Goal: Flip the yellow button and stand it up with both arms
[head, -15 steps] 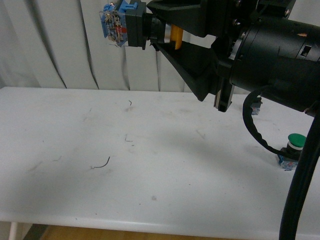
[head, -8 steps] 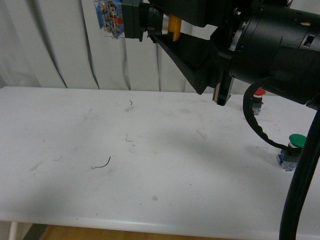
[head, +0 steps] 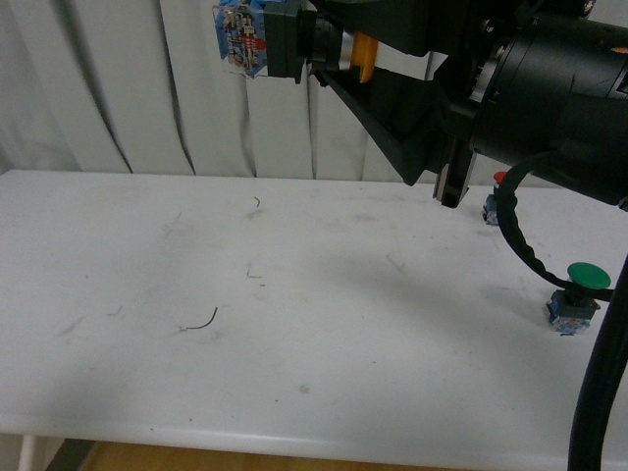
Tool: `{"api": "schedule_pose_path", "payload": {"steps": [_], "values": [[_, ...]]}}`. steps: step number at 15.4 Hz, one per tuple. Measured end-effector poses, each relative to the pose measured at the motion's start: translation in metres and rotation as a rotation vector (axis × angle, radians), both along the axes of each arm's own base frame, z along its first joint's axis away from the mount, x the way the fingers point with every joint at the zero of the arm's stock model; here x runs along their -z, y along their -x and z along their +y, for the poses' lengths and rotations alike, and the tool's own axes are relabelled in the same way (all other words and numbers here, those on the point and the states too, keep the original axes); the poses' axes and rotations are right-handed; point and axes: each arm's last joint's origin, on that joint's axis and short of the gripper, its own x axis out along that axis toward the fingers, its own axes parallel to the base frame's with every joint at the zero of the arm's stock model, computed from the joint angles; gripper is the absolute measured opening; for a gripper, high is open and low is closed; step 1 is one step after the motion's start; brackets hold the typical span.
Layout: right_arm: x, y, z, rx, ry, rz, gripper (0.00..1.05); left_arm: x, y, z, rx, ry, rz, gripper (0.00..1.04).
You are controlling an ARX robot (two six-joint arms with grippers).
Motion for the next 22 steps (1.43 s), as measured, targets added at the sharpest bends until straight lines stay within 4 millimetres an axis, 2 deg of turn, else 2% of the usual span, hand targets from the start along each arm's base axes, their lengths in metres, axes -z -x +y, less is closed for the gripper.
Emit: {"api": "schedule_pose_path", "payload": {"steps": [4, 6, 8, 10, 12, 14, 16, 17, 19, 22], "values": [[-0.002, 0.001, 0.0, -0.003, -0.001, -0.005, 0.35, 0.01, 0.009, 0.0, 0.002, 0.0, 0.069, 0.02], [-0.001, 0.001, 0.0, -0.005, 0.0, -0.004, 0.35, 0.003, 0.013, 0.0, -0.001, 0.0, 0.011, 0.02], [-0.001, 0.001, 0.0, -0.009, 0.001, -0.005, 0.35, 0.007, 0.012, 0.0, 0.0, 0.0, 0.034, 0.02], [-0.007, 0.0, -0.007, 0.023, 0.027, -0.064, 0.35, 0.007, 0.012, 0.0, 0.0, 0.0, 0.03, 0.21], [-0.022, -0.002, -0.024, 0.12, 0.1, -0.192, 0.35, 0.007, 0.012, 0.0, 0.0, 0.0, 0.03, 0.43], [-0.033, -0.015, -0.045, 0.292, 0.317, -0.24, 0.35, 0.007, 0.012, 0.0, 0.0, 0.0, 0.03, 0.67], [-0.027, -0.034, -0.073, 0.445, 0.609, -0.202, 0.35, 0.007, 0.012, 0.0, 0.0, 0.0, 0.03, 0.92], [-0.022, -0.042, -0.089, 0.501, 0.766, -0.187, 0.35, 0.007, 0.012, 0.0, 0.0, -0.001, 0.03, 1.0], [-0.019, -0.059, -0.116, 0.56, 1.015, -0.203, 0.35, 0.007, 0.012, 0.0, 0.0, -0.001, 0.03, 0.98], [-0.01, -0.088, -0.124, 0.526, 1.241, -0.206, 0.35, 0.007, 0.012, 0.0, 0.0, 0.0, 0.03, 0.98]]}}
